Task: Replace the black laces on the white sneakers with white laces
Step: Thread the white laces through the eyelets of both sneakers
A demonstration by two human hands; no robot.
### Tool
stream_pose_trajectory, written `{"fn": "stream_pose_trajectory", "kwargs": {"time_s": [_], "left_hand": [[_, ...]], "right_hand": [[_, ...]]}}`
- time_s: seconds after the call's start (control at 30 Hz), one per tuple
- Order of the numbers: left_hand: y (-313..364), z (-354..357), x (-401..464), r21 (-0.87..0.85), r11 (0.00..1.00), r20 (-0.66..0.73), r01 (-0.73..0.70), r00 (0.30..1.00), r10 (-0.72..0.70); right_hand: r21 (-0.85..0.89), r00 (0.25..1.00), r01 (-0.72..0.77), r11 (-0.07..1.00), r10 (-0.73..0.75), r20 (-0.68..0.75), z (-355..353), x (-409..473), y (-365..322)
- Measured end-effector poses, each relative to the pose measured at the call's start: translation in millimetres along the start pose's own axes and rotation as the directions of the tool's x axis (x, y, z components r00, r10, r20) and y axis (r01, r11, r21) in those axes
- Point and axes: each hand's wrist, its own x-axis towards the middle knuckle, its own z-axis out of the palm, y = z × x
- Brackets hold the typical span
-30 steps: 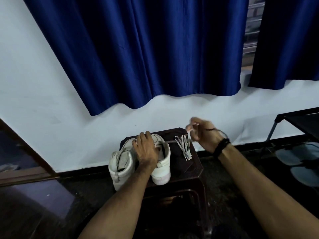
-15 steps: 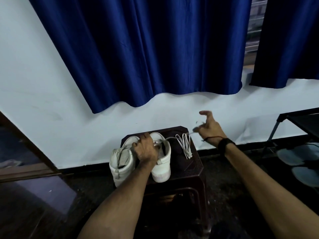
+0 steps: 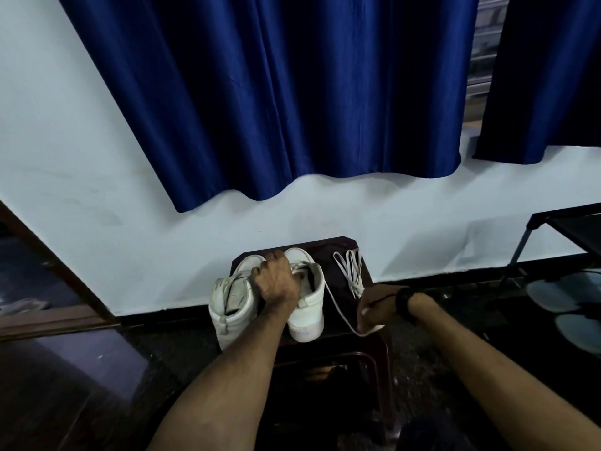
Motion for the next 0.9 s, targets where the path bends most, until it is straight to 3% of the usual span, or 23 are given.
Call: {"fn": "stream_pose_trajectory", "kwargs": {"time_s": [0.1,0.23,0.37,0.47,0.57,0.7,0.8,0.9], "left_hand": [[0,0,-1,-0.006,1.000,-0.011,0.002,1.000,-0.002],[1,-2,-4,-0.003,1.000,-0.016,0.013,1.000,-0.014],[1,-1,-3,-0.002,1.000,-0.029,0.024,0.999,-0.024],[-1,1,1,-0.005,1.000,-0.026,0.019,0.999,-0.019],[-1,2,1,0.001,1.000,-0.018,0.023,1.000,-0.023],[0,3,1,0.018,0.999,-0.005,0.042,0.999,-0.042],[0,3,0,0.026,0.999,-0.003,0.048,0.999,-0.048],[0,1,-1,0.022,0.998,0.002,0.051,0.999,-0.051]], "right_hand": [[-0.183,0.989,-0.015,0.983,-0.013,-0.150,-4,6,-17],[0.055,0.844,-0.121,0.991,0.132,-0.520,-10,38,-31],[0.216,0.860,-0.030,0.976,0.135,-0.492,3,68,-43],[0.357,0.813,-0.014,0.934,0.219,-0.539,12,77,-36],[0.423,0.816,0.036,0.905,0.218,-0.536,12,80,-26],[0.663,0.760,0.329,0.672,0.228,-0.608,-5,61,-13],[0.726,0.834,0.389,0.567,0.118,-0.539,-3,48,-18],[0.751,0.859,0.366,0.549,0.112,-0.500,5,45,-22]]}}
